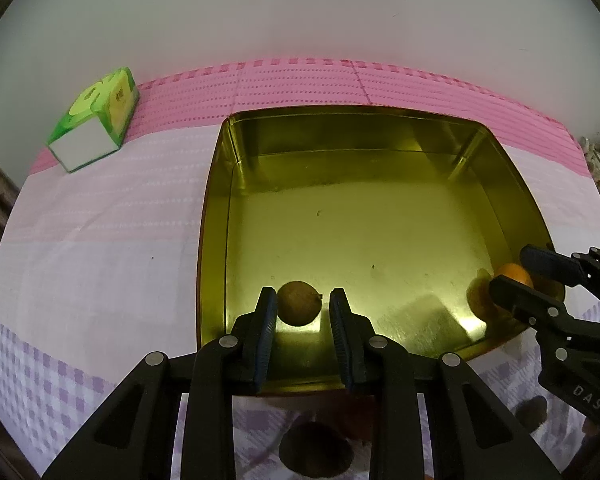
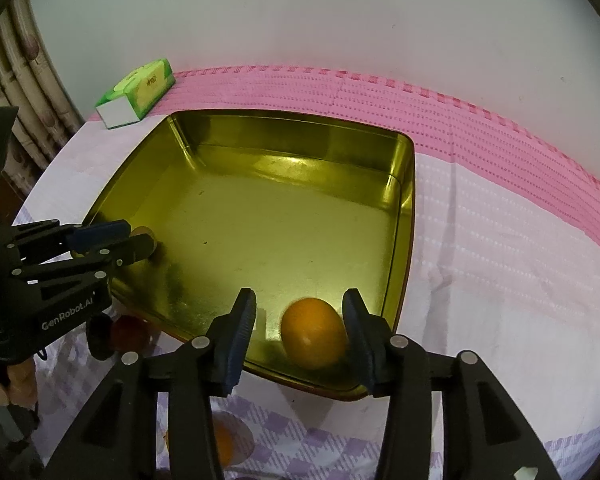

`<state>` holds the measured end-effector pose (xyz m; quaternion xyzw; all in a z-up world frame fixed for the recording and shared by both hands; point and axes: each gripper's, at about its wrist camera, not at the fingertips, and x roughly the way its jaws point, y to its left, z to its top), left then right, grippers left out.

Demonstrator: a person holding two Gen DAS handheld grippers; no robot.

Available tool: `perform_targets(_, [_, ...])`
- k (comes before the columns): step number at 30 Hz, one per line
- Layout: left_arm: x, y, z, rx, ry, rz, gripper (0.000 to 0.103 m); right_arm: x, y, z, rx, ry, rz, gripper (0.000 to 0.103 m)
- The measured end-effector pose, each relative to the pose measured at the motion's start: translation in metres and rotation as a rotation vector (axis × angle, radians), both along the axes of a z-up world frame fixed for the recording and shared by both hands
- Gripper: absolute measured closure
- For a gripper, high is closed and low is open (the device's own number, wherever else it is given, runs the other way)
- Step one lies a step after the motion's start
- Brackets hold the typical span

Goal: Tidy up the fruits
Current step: 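Lower both fruits into the tin and open both grippers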

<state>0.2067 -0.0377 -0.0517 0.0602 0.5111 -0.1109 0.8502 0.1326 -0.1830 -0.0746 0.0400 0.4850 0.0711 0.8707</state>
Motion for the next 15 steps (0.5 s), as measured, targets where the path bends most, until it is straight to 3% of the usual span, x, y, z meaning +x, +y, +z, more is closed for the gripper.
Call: perform_targets(15, [-0.04, -0.001, 0.03, 0.01, -0.074, -0.013, 0.074, -0.039, -0.006, 0.025, 0.032, -0.045, -0.028, 0.06])
